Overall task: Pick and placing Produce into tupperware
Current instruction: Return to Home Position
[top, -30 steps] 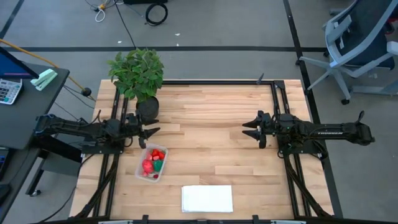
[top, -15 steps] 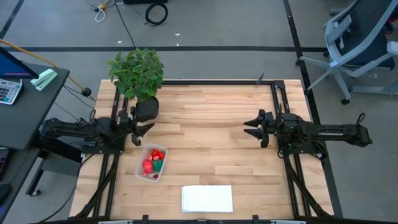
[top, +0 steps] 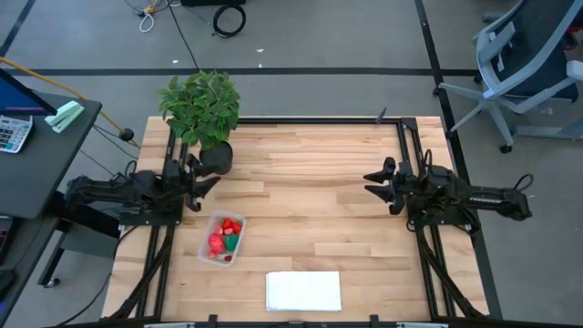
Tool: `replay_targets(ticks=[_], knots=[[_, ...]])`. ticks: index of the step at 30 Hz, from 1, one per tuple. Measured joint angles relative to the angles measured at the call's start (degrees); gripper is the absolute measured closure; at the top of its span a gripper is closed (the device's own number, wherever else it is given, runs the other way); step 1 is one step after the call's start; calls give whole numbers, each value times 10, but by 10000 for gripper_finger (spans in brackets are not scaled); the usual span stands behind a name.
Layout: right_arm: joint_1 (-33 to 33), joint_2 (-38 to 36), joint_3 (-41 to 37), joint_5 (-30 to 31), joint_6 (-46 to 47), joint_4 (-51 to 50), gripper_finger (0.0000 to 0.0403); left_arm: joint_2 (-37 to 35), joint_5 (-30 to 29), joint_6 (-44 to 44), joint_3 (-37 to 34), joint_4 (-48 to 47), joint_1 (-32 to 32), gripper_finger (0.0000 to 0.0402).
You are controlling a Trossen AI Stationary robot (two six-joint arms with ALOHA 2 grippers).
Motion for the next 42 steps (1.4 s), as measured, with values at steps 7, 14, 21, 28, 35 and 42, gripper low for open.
replay_targets(ticks=[7, 14, 21, 28, 35, 42], knots=[[0, -23, -13, 3, 0, -30, 208, -12, 0, 0, 0, 0, 0, 209], [0, -26, -13, 3, 0, -33, 208, -12, 0, 0, 0, 0, 0, 213], [0, -26, -13, 3, 0, -33, 208, -19, 0, 0, 0, -1, 0, 213], [0, -26, -13, 3, 0, -32, 208, -21, 0, 0, 0, -1, 0, 208], [0, -25, -13, 3, 0, -32, 208, -21, 0, 0, 0, 0, 0, 216], [0, -25, -13, 3, 0, -32, 208, -20, 0, 0, 0, 0, 0, 209]])
